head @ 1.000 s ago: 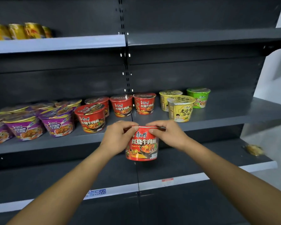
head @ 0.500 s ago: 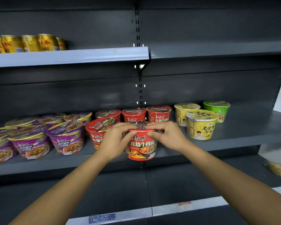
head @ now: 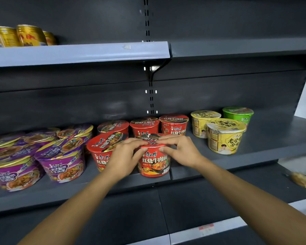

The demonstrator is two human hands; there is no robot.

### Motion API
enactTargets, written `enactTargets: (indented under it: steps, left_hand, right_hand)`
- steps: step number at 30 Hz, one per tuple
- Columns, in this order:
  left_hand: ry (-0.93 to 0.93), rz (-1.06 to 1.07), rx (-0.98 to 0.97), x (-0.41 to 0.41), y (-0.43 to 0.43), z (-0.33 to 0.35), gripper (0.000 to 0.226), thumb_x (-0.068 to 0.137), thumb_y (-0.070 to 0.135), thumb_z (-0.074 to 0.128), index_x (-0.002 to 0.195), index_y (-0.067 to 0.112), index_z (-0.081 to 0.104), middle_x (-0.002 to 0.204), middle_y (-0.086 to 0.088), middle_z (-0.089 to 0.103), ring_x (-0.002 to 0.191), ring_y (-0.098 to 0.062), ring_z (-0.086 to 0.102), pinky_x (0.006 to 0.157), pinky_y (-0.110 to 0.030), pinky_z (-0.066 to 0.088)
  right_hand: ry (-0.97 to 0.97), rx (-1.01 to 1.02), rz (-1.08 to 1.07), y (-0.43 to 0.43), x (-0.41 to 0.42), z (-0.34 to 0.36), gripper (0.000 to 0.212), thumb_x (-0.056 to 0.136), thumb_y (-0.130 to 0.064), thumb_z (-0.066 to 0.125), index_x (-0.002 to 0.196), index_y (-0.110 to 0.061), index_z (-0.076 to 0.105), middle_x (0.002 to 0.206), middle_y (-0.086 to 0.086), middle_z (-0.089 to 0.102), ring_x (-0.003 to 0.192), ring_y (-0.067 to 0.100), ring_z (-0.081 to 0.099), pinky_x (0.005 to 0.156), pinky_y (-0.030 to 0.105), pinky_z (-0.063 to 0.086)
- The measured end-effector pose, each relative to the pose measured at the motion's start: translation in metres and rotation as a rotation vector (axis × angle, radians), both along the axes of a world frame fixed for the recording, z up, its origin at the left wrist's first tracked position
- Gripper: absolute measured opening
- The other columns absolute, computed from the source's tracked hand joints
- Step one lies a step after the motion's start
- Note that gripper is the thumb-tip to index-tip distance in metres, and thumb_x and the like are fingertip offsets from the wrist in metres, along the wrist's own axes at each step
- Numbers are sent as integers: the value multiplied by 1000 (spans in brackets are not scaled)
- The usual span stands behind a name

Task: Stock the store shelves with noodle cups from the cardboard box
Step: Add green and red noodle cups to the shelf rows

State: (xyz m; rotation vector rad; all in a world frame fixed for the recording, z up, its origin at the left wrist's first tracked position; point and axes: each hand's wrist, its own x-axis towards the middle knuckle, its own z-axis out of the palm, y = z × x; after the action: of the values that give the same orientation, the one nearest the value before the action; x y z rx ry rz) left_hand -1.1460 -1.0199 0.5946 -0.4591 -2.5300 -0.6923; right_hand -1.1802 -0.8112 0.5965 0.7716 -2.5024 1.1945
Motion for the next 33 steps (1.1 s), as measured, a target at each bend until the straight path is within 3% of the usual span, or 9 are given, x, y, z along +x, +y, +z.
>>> enactTargets:
  steps: [6, 12, 15, 22, 25, 33]
  left_hand:
    - [25, 30, -19, -8, -3, -4, 32, 94, 29, 56, 123, 17, 63, 124, 1, 62, 113, -15, 57, 99, -28, 44]
    - [58, 76, -50, -12, -5, -6, 31, 93, 28, 57, 122, 18, 65, 125, -5, 63, 117, -20, 58, 103, -32, 44]
    - [64, 121, -101, -14, -4, -7, 31, 94, 29, 57, 123, 21, 64, 128, -9, 61, 120, -24, 57, 104, -34, 43]
    - [-31, 221, -152, -18, -4, -10, 38, 95, 37, 51, 129, 22, 59, 137, -12, 53, 126, -26, 51, 107, -38, 40]
    - [-39, 246, -155, -18, -3, -12, 39, 95, 38, 51, 130, 22, 58, 141, -13, 49, 127, -27, 50, 106, -37, 39]
    - [-40, 222, -91, -26, -6, -14, 37, 92, 39, 57, 123, 22, 62, 135, -11, 55, 125, -24, 52, 105, -38, 42]
  right_hand:
    - [-1, 7, -3, -8, -13, -2, 30, 83, -22, 71, 113, -21, 70, 123, -6, 64, 121, 3, 51, 111, 25, 32]
    - [26, 29, 4, -14, -22, -4, 29, 84, -21, 71, 113, -20, 70, 123, -5, 64, 120, 3, 51, 99, 3, 27]
    - [25, 27, 9, -16, -26, -6, 30, 84, -21, 71, 114, -21, 69, 124, -5, 64, 122, 4, 51, 104, 14, 29]
    - [30, 48, 10, -15, -34, -12, 29, 83, -18, 72, 112, -18, 70, 122, -4, 64, 120, 4, 50, 106, 14, 29]
    - [34, 34, 6, -15, -37, -18, 30, 82, -18, 72, 112, -18, 70, 122, -4, 64, 120, 3, 50, 102, 8, 26]
    - [-10, 25, 48, -12, -47, -16, 30, 83, -16, 72, 112, -19, 70, 125, -4, 63, 121, 1, 47, 107, 18, 29]
